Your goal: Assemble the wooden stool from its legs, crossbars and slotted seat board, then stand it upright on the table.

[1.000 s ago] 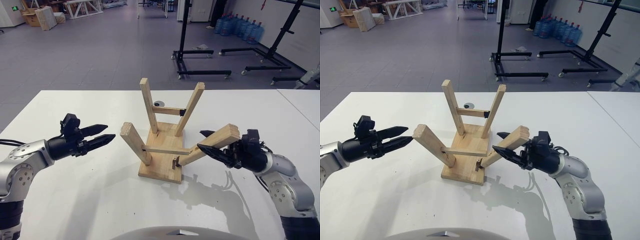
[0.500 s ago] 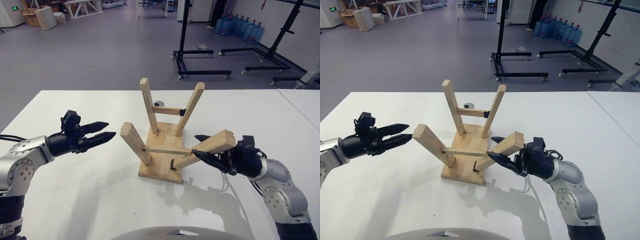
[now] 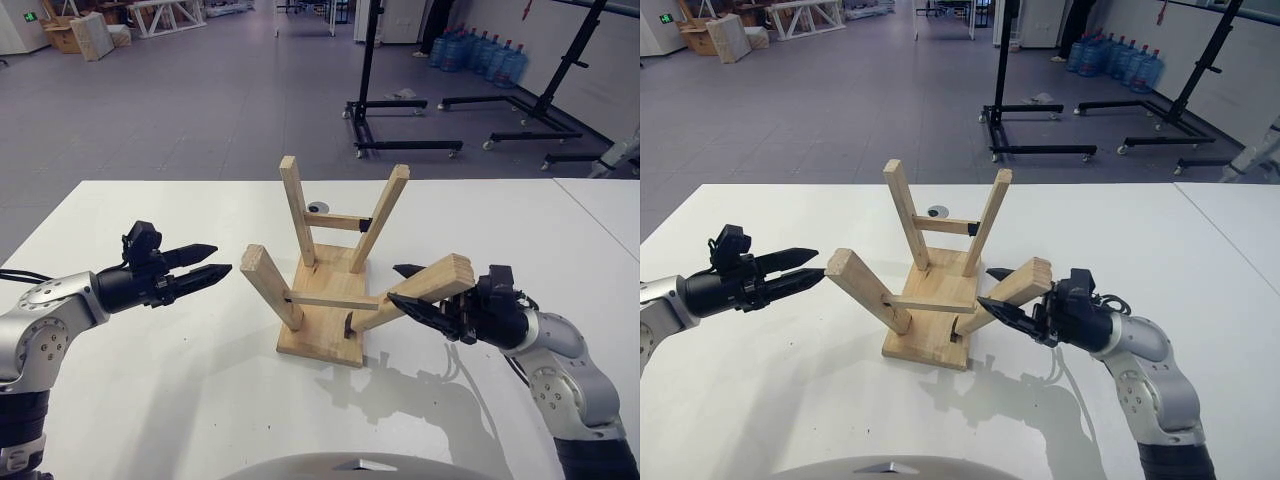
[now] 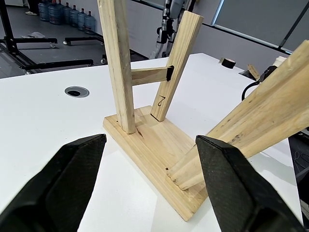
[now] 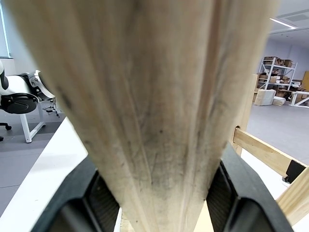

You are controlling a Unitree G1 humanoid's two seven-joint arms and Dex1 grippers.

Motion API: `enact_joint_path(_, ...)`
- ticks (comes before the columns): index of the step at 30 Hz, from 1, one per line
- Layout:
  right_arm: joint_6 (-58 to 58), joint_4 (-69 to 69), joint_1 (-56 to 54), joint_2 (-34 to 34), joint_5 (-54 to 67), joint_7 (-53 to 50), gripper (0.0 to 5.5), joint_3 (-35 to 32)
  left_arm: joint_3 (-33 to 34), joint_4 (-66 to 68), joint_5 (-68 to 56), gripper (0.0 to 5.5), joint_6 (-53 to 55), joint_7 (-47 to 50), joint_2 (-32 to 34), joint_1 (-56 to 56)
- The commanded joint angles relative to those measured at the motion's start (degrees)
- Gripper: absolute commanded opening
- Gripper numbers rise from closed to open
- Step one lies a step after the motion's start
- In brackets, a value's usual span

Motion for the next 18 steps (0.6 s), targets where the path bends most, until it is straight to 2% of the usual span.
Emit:
enact_joint_path(1,0.45,-1.06,0.57,-0.51,0.84,-0.09,2.07,-0.15,-0.24,-0.20,0.60,3.39,0.67,0.06,0.76,-0.20)
enact_joint_path(18,-0.88,-0.34,1.33,-0.51,-0.90,0.00,2.07,1.43,-0.56,-0.34,0.71,3.39,0.80,-0.03,0.77,-0.22)
